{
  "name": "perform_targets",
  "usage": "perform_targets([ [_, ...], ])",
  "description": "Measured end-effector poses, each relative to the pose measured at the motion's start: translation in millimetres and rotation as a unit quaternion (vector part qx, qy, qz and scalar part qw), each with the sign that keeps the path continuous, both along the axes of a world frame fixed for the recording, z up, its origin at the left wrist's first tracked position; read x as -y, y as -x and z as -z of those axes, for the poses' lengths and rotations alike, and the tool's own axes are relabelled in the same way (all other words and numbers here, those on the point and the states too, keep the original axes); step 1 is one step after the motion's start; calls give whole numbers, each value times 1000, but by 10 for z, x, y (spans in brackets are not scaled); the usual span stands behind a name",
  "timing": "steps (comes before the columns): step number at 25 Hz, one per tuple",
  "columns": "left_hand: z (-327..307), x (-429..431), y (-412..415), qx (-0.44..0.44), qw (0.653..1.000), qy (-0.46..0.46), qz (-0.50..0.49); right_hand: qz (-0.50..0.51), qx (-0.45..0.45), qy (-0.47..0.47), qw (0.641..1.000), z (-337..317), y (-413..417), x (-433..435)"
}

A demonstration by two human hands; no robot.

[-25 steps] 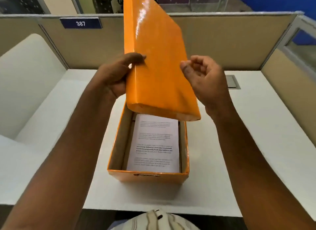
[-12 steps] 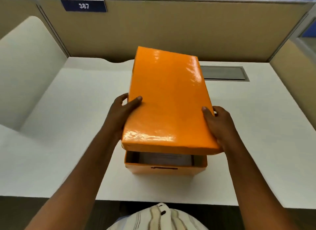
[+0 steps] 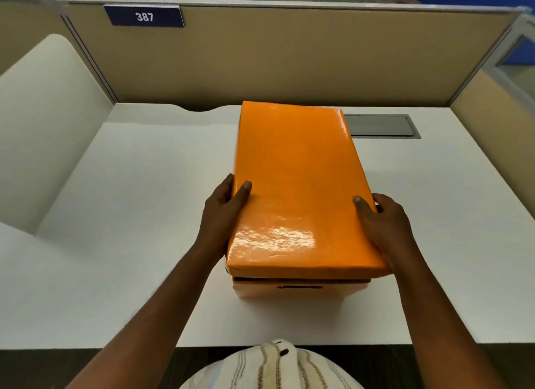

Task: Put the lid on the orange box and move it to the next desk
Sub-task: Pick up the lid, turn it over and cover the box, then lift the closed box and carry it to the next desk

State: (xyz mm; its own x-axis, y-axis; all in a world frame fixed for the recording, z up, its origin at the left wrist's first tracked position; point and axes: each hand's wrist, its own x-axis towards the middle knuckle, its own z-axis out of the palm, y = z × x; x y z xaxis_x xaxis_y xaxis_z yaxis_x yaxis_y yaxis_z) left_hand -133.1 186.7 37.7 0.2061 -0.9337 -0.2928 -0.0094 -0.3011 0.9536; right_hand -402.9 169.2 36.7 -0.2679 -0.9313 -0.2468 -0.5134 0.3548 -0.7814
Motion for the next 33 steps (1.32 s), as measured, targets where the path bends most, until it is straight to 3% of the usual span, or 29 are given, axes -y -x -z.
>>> perform_targets([
  [12,335,-143,109,122,992,9,39,41,-4,109,993,404,-77,-334],
  [33,574,18,154,139,990,16,-7,29,-43,102,993,609,-100,8],
])
